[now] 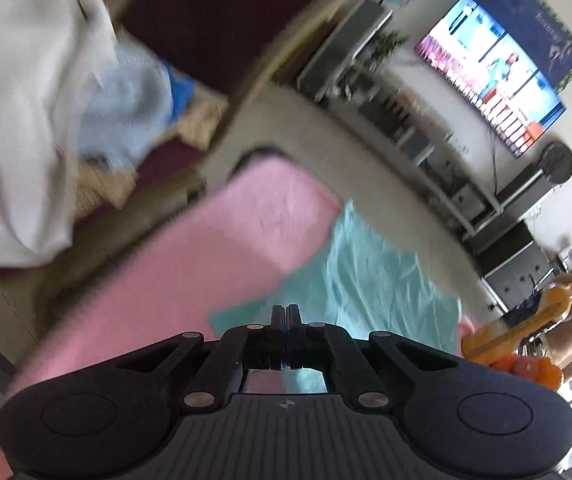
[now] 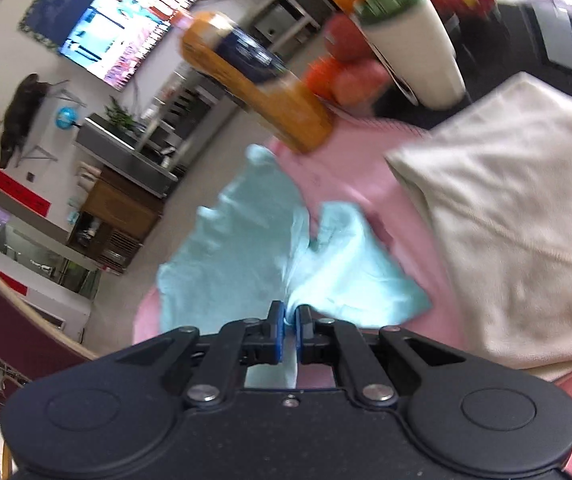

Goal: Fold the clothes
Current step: 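Lay the T-shirt back on the blanket, holding its edges with both grippers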

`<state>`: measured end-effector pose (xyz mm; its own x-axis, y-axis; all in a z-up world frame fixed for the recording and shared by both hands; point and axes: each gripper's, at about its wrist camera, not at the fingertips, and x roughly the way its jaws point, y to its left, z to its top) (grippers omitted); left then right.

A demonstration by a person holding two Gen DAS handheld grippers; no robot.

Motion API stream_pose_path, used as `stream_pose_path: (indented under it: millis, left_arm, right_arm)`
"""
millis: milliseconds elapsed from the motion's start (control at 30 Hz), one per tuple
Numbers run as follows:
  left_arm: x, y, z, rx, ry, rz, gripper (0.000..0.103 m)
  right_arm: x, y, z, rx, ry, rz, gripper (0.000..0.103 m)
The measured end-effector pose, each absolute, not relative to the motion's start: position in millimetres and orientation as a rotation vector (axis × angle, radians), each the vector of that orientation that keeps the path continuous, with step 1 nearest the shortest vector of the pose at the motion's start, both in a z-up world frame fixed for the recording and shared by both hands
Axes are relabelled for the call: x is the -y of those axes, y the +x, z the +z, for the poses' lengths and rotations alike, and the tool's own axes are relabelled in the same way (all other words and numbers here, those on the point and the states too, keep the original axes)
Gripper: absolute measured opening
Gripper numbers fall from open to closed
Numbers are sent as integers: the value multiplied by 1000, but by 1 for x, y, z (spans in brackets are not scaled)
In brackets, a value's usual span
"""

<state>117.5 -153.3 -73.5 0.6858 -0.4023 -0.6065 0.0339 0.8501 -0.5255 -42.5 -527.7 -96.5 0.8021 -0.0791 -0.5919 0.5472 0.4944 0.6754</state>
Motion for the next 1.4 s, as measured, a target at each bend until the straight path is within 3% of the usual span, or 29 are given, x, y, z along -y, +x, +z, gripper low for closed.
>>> stream_pose_path:
  millis: [200,300,367,567,700,833,1033,1233,1400]
  left_arm:
    - [140,100,-87,-858,-449,-286,0]
    - [156,107,-127,-1000,-473,-330,16]
    - [167,113,-148,-1052,-485,-332,32]
    - [198,136,-179,-1066,-448,-307,40]
    - [221,149,-191,-1058,-350,-285,39]
    - [227,147,-190,-988,-323,-337,27]
    - [216,147,-197,-1040,-358,-340,44]
    - [201,150,-211,-1156,-593,-440,41]
    - [203,151,-214,-1156,-628,-436,41]
  right_arm:
    - [511,-51,-79,-627,889,-402,6]
    - [519,-48,-104,-659,882,-435,6]
    - [530,-47,-121,-669,896,-444,6]
    - [549,-56,-159,-653,976,-429,6]
    - [560,-58,-170,-653,1071,-414,6]
    - [559,-57,-170,-654,1070,-390,6]
    - [559,-57,-171,-651,1094,-370,7]
    - [557,-55,-172,-654,1105,-356,7]
    - [557,-55,-173,-655,1105,-361,7]
